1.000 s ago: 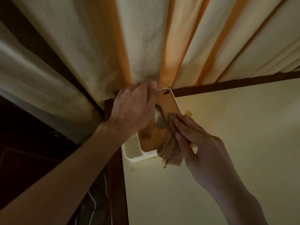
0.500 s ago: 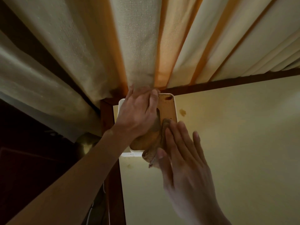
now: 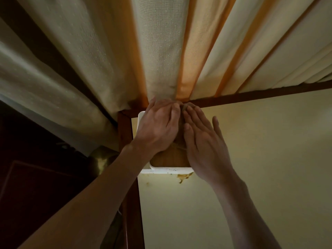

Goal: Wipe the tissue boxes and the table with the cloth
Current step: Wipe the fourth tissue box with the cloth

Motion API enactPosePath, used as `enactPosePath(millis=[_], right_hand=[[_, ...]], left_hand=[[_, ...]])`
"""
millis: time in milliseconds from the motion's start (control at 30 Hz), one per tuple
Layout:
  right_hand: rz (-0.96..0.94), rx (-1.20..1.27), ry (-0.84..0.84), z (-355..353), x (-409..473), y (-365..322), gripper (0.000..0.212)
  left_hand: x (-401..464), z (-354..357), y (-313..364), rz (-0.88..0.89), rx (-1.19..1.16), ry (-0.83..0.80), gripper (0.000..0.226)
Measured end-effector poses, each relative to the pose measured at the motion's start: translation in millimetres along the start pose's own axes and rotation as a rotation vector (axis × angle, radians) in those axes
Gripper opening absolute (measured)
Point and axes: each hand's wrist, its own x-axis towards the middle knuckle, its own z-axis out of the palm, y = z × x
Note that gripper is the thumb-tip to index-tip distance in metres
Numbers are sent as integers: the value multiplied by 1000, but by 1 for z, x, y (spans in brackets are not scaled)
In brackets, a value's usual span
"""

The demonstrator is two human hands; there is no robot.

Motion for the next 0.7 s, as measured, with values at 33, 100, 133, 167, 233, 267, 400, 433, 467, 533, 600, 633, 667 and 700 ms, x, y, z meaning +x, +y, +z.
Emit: enactPosePath(millis=[33, 100, 133, 167, 233, 267, 400, 433, 467, 533, 600, 633, 667, 700], right_hand=[[0, 6, -2, 0, 4, 1, 63], [-7, 16, -12, 1, 4, 1, 64], [-10, 16, -16, 1, 0, 0, 63], [-11, 15, -14, 0, -5, -1, 62], [-15, 9, 6, 1, -21, -3, 59], [-20, 9, 27, 3, -31, -4, 58], [-44, 21, 207, 13, -82, -11, 53], [-48, 14, 244, 16, -91, -13, 51], [-47, 2, 266, 18, -97, -14, 50], [-18, 1, 258, 19, -97, -16, 51], [19, 25, 196, 15, -86, -17, 54], [28, 25, 161, 13, -78, -17, 56], [32, 19, 125, 11, -68, -16, 57], [36, 15, 85, 9, -56, -14, 58]], left_hand=[[0, -1, 1, 4, -9, 3, 50], [0, -1, 1, 5, -38, 10, 44], [0, -1, 0, 5, -48, 13, 43], [0, 0, 0, 2, -50, 14, 43], [1, 3, -2, -8, -40, 8, 49], [1, 4, -2, -11, -31, 9, 52], [2, 7, -5, 0, -26, 47, 50], [2, 7, -5, -1, -28, 54, 50], [2, 7, -5, 0, -27, 59, 50], [3, 7, -6, 5, -29, 67, 51], [3, 6, -5, 8, -40, 68, 52], [3, 6, -5, 6, -43, 65, 52], [3, 5, -5, 4, -44, 59, 51], [3, 6, -5, 2, -44, 52, 51]])
